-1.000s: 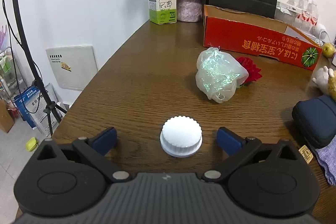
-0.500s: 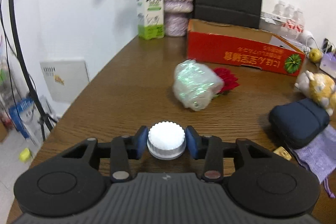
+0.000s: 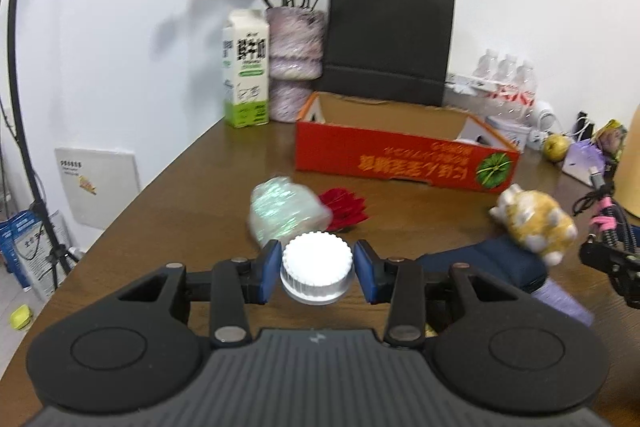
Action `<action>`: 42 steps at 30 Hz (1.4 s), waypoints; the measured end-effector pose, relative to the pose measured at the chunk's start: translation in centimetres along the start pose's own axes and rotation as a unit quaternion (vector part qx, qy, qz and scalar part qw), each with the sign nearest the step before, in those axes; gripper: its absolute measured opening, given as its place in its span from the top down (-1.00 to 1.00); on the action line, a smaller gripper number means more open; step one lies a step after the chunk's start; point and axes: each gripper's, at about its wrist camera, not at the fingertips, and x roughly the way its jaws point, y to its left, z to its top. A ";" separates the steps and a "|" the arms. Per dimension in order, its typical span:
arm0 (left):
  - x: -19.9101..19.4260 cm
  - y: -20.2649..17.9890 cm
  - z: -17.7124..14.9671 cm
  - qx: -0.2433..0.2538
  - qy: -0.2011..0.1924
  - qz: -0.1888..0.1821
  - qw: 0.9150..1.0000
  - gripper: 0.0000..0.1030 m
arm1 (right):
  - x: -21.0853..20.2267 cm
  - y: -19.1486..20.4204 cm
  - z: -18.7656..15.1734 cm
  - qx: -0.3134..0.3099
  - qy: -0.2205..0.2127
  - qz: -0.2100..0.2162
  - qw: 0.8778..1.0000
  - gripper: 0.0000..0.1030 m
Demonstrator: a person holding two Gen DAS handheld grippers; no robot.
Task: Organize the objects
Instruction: 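Carry the white cap and black cable with both grippers toward the red box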
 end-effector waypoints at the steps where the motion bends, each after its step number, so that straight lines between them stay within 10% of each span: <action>1: -0.1 -0.3 0.2 0.001 -0.003 -0.003 1.000 0.21 | 0.0 0.0 0.2 0.001 0.000 0.001 1.000 -0.72; 42: 5.4 -4.2 8.4 -0.011 -0.058 -0.023 0.998 0.21 | 7.7 2.1 9.0 -0.020 -0.009 0.020 1.000 -0.72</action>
